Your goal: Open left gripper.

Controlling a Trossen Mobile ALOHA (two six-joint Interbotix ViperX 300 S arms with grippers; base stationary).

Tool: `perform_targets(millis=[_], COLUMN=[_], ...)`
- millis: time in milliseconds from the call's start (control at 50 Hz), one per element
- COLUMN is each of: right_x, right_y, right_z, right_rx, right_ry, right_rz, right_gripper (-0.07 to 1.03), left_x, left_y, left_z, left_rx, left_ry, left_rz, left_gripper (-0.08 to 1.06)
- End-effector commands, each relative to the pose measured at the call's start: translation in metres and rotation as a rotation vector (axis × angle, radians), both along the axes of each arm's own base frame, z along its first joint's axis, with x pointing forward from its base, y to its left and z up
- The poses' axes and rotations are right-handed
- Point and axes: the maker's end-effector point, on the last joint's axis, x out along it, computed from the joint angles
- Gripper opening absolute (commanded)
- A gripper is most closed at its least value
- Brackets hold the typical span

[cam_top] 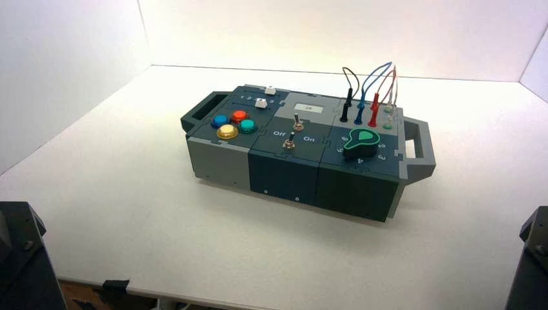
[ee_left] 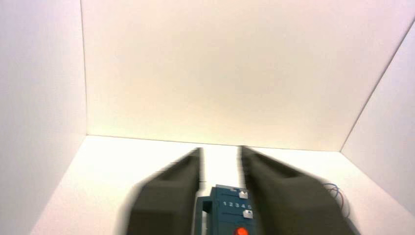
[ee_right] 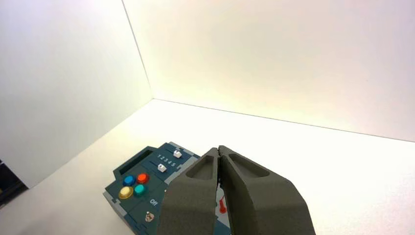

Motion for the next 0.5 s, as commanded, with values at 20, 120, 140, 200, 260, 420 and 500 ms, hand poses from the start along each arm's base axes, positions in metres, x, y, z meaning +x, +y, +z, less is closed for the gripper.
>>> perform_targets(millis=[20,120,140,200,260,420,500], right_x=[0.0007,0.0011,0.001,0.0013,0.0019,0.002,0.002], right_y=[0.0009,0.0007,0.0009,0.0008,0.001,0.0014,0.0013], right_z=[0.0068,0.0068,0.0068,0.0066,0.006,0.0058,0.0058], right_rx=[0.007,0.007,0.007,0.006,0.005,0.006,0.005], right_ry=[-0.001,-0.001,-0.001,0.001,0.005,0.007,0.007], right_rz=[0.004,0.002,0.004,0.002,0.002,0.004,0.004], right_gripper=[-0.02,-0.02,-0.02,-0.02,-0.02,-0.02,-0.02], left_x=[0.0031,0.0019,0.0018,0.0016,0.0016,0.0019,0.002], left_y=[-0.0044,-0.0051,-0.0051,-0.005,-0.005,-0.0048,-0.0051], left_z=[0.0026,0.0036,0.0033,0.0036,0.0036,0.0029,0.0026], left_rx=[0.01,0.009,0.01,0.009,0.009,0.01,0.01], left_ry=[0.007,0.0,0.002,0.0,0.0,0.002,0.003], left_rz=[-0.022,-0.029,-0.029,-0.029,-0.029,-0.028,-0.029], left_gripper=[1.01,1.02,1.02,1.02,1.02,1.02,1.02])
